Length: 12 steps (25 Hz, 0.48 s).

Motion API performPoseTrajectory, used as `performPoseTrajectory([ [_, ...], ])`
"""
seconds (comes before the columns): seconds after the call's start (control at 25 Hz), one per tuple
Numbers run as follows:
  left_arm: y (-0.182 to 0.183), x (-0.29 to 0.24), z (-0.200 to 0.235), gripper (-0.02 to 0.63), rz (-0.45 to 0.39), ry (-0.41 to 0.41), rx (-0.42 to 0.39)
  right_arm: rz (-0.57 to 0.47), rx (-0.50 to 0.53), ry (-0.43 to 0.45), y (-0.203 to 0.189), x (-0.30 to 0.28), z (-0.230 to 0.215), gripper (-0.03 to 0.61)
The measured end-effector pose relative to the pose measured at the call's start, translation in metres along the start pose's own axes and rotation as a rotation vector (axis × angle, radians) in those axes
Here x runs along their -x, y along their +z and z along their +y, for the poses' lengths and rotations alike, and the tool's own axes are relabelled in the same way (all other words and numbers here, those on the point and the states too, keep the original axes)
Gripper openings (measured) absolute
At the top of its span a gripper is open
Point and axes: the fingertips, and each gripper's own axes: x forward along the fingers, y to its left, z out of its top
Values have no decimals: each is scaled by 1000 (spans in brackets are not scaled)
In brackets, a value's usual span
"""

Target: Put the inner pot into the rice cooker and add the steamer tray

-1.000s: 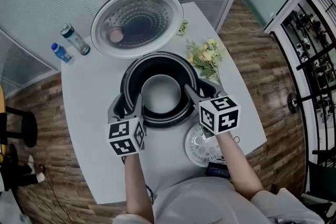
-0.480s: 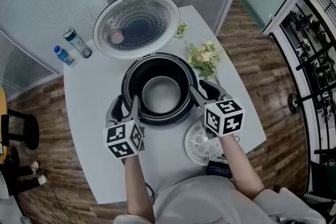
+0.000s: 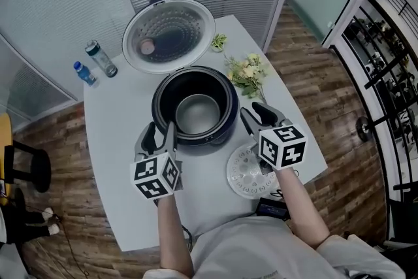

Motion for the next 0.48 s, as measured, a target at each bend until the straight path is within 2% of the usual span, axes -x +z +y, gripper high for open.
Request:
performPoseTrajectory([
  [0.48, -17, 58, -37, 222, 11, -56, -14, -23, -20, -36, -22, 69, 7, 158],
])
